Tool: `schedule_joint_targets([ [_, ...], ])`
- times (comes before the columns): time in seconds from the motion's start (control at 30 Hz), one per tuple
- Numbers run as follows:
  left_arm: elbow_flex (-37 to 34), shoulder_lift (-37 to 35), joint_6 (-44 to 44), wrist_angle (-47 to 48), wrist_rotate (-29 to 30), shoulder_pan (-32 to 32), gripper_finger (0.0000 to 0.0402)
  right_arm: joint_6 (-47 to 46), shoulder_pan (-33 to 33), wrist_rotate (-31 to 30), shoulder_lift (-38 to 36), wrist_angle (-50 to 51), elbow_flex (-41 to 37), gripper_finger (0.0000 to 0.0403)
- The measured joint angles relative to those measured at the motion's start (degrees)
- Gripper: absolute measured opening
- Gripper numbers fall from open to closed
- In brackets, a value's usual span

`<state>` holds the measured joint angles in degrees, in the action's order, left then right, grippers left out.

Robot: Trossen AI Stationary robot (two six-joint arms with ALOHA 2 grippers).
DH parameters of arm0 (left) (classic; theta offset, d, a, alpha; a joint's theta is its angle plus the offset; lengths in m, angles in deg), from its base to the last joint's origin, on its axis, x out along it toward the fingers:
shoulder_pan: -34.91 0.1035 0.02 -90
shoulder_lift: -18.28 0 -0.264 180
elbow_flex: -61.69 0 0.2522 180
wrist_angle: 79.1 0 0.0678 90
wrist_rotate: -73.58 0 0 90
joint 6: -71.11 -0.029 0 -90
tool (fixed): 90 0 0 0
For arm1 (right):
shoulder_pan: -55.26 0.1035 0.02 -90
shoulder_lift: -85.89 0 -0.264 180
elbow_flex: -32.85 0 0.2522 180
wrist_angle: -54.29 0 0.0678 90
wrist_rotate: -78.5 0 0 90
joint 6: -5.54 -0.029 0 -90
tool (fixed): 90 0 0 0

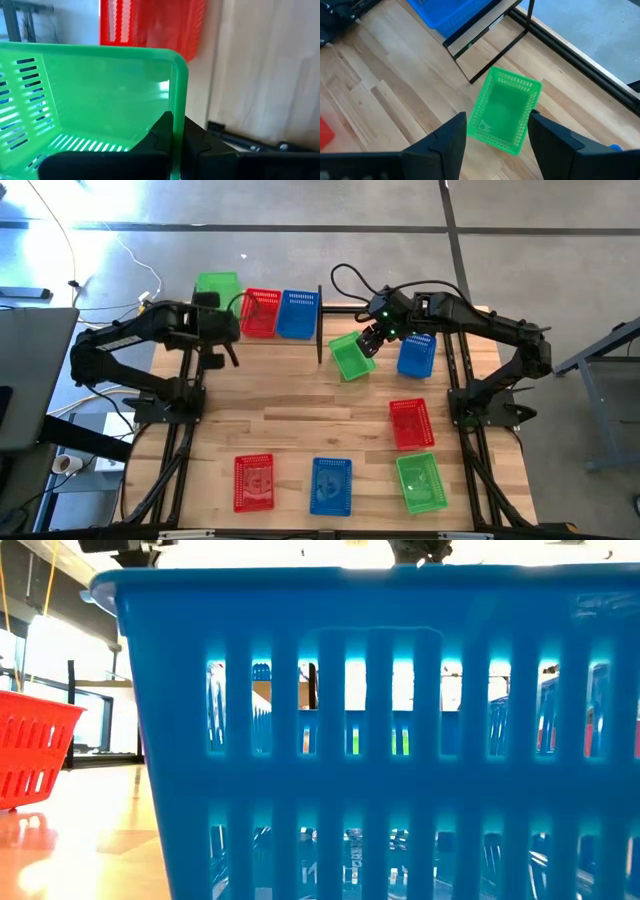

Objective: Stack baskets on shelf by color
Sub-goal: Put the middle left green basket on the shelf

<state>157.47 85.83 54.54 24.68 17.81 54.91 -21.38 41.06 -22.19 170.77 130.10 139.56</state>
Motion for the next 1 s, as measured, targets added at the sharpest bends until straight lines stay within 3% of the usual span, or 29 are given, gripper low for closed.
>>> schedule_joint_targets([
  [0.27, 0.00, 0.04, -9.18, -0.01, -1.51, 8.74, 0.0000, 0.89, -0.01, -0.01, 0.00, 0.00, 0.00, 0.0195],
  [0.43, -0.61, 0.04, -12.66, -0.01, -6.42, 12.47, 0.0000, 1.34, -0.01, -0.01, 0.00, 0.00, 0.00, 0.0195],
  [0.7, -6.73, 0.07, -15.66, 0.01, -6.76, 15.30, 0.0000, 1.48, 0.00, -0.02, 0.00, -0.05, 0.00, 0.0195],
  [1.0, -8.99, 0.06, -18.17, -1.20, -10.71, 17.75, 0.0000, 1.49, 0.01, -0.03, 0.00, -1.42, 0.00, 0.0195],
])
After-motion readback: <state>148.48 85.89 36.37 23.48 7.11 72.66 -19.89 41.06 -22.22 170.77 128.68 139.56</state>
